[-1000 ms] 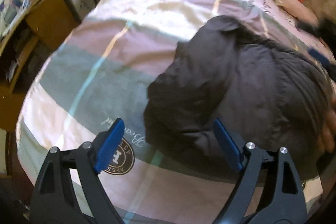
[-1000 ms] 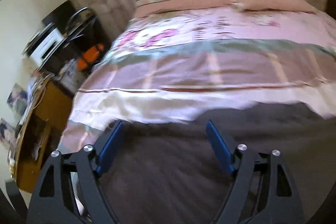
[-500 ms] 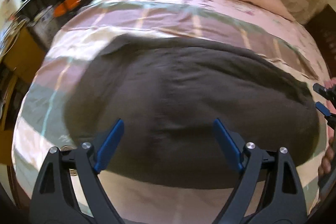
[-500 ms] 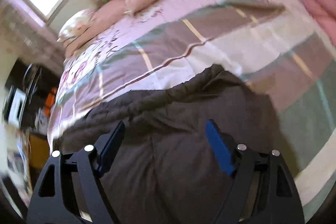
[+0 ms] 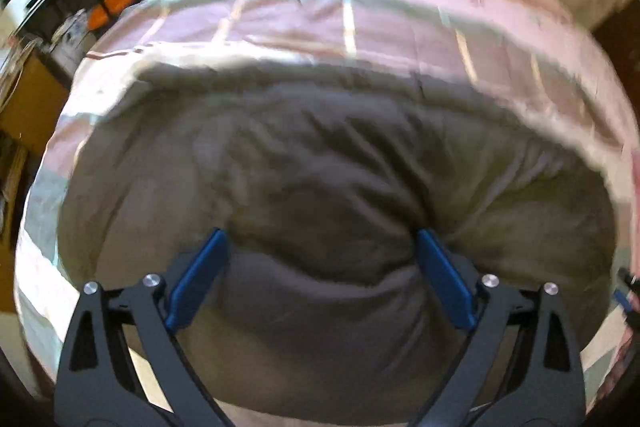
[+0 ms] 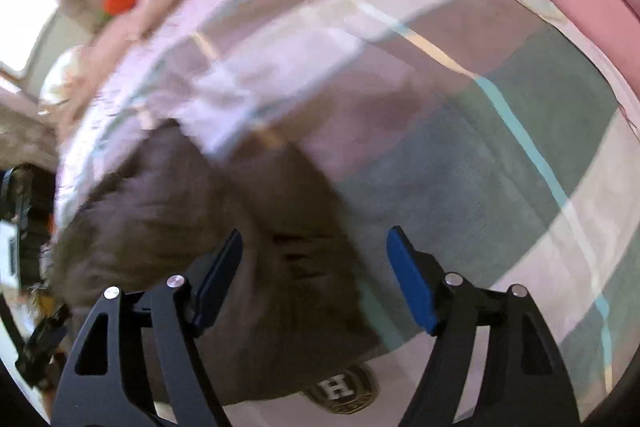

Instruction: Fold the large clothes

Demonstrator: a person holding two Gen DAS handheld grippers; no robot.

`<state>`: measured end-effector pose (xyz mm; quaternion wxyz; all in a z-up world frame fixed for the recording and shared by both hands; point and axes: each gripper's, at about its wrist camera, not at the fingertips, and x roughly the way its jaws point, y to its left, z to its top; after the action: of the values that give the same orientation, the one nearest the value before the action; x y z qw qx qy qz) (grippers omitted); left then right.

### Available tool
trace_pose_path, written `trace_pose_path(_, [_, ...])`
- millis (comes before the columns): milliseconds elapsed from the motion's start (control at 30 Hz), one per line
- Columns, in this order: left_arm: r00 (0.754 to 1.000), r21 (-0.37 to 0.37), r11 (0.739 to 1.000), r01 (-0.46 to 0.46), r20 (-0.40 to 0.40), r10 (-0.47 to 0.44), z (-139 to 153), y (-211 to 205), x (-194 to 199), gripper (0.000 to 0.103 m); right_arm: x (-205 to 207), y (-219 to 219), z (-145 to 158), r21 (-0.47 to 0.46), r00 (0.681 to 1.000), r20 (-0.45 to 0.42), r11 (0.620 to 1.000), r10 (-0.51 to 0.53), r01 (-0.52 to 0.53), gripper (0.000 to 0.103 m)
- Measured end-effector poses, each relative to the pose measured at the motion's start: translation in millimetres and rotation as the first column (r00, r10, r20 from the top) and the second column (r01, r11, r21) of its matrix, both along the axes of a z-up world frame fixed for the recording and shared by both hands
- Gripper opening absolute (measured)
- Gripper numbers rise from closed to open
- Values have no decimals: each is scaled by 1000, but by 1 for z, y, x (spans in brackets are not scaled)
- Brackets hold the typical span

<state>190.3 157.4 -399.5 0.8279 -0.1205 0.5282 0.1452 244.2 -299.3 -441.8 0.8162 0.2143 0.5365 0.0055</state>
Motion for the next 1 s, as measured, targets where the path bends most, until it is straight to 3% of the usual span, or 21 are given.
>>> trace_pose_path(33, [999, 11, 1000, -23, 46, 22, 11, 3, -5, 96, 1, 16, 6, -6, 999, 27, 999, 45, -44, 75])
trace_pose_path(133, [996, 58, 996, -64, 71, 59, 22, 12, -3, 96, 24, 77, 21, -8, 975, 79, 979, 206, -206, 75])
trace_pose_path(200, [998, 82, 995, -57, 37, 54, 13, 18, 10, 96, 41, 118, 14, -13, 956, 35, 956, 292, -292, 83])
trace_pose_path(267, [999, 156, 987, -27, -42, 34, -9, 19, 27, 98, 55, 147, -5, -107, 945, -44, 939, 325, -328, 88])
trace_pose_path(300, [997, 152, 988, -14, -78, 26, -22, 23, 30, 101, 63, 157, -20, -131, 940, -73, 931, 333, -340, 96])
trace_pose_path(367, [994, 85, 996, -17, -106, 26, -43, 33, 32, 101, 70, 161, -36, -150, 939, -92, 928, 331, -341, 102])
trace_pose_path(467, [996, 60, 998, -4, -94, 9, -40, 36, 26, 101, 66, 157, -32, -183, 943, -130, 928, 306, -326, 102])
trace_pose_path(567, [1000, 34, 999, 23, -21, -22, -11, 35, -2, 101, 34, 151, 1, -194, 960, -33, 941, 277, -278, 102])
trace_pose_path(667, [998, 10, 998, 54, 23, -55, 19, 29, -34, 101, -16, 162, 34, -197, 955, 40, 939, 294, -281, 102])
trace_pose_path(833, [997, -53, 996, 75, 29, -74, 59, 26, -72, 101, -71, 203, 88, -213, 939, 53, 922, 340, -322, 102])
trace_pose_path(900, [997, -43, 997, 70, 20, -69, 82, 24, -87, 101, -86, 214, 115, -201, 942, 56, 928, 331, -314, 102])
trace_pose_path(1000, [997, 0, 997, 80, 20, -80, 126, 26, -107, 101, -104, 232, 156, -261, 950, 36, 921, 310, -290, 102])
